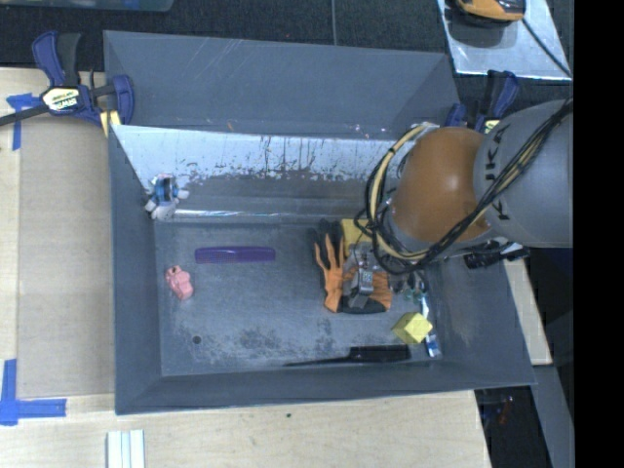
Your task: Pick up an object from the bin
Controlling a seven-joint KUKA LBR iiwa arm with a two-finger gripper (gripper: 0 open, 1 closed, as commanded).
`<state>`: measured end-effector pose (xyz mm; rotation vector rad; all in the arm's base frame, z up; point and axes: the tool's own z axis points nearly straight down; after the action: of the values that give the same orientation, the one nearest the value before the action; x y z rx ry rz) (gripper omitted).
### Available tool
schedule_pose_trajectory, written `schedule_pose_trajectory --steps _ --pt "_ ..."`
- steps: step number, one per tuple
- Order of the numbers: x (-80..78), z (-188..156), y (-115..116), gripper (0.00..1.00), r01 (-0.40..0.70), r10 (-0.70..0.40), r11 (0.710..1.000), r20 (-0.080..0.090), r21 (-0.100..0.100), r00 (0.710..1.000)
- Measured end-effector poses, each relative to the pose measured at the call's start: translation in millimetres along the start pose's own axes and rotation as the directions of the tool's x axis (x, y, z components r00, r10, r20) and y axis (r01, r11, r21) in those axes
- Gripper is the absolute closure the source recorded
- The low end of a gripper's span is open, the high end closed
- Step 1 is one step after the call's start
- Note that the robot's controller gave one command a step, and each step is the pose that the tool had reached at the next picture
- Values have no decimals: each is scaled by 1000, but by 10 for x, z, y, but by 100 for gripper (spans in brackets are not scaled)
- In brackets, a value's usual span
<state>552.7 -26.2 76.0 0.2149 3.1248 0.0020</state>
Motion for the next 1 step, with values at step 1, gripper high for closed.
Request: schedule_pose_trajectory --steps 1 --pt "22 -378 -3 100 -1 1 1000 -9 1 1000"
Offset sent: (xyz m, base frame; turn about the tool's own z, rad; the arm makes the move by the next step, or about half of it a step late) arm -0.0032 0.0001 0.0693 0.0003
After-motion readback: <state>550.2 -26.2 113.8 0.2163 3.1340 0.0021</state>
